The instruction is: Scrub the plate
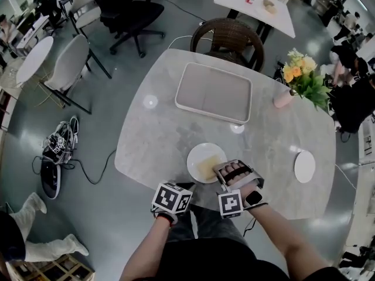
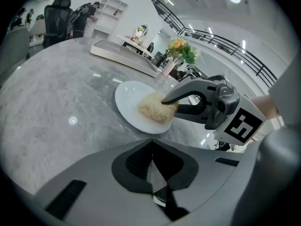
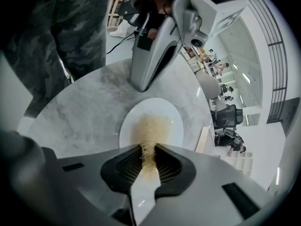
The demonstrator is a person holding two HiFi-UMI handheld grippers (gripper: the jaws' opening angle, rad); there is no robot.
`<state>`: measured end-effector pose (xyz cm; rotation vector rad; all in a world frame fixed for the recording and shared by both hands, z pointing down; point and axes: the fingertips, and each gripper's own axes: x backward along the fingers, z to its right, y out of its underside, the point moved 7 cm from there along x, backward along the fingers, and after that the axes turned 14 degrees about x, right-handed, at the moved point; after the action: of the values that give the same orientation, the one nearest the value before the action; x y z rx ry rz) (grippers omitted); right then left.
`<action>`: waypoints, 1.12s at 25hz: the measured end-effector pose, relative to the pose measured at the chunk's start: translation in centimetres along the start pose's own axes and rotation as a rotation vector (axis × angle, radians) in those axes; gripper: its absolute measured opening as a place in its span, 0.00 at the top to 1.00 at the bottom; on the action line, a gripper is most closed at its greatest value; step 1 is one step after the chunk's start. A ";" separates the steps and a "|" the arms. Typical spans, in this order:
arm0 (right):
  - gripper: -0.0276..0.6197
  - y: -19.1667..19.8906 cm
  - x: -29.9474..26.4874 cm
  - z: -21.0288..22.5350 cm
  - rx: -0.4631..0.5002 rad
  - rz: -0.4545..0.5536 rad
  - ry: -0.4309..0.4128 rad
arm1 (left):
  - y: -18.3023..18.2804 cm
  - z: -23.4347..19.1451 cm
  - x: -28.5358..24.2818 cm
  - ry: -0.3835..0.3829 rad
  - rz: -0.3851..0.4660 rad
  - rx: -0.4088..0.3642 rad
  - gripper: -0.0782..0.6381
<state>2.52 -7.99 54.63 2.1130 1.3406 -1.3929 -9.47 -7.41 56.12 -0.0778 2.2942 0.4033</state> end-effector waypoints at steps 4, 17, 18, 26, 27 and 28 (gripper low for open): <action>0.86 -0.4 0.9 -0.7 -0.008 -0.007 -0.011 | 0.2 0.3 0.1 0.007 -0.009 -0.020 0.87; 0.86 -2.6 6.4 -3.6 -0.286 0.105 -0.073 | 0.2 -0.1 0.9 0.043 -0.028 -0.099 0.87; 0.86 -2.5 6.8 -3.5 -0.395 0.123 -0.064 | 0.1 -0.1 1.0 0.054 -0.012 -0.109 0.87; 0.86 -2.4 8.8 -2.4 -1.448 0.454 0.039 | -1.0 1.9 3.7 0.154 0.328 -0.279 0.87; 0.86 -2.3 8.9 -2.4 -1.522 0.486 0.052 | -1.1 1.9 4.2 0.150 0.364 -0.295 0.87; 0.86 -2.2 9.1 -2.4 -1.576 0.509 0.063 | -1.2 2.0 4.7 0.146 0.396 -0.304 0.87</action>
<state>3.07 -0.31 48.82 1.1470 1.0893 0.1135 -11.08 -7.58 51.14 0.2060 2.3715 0.9780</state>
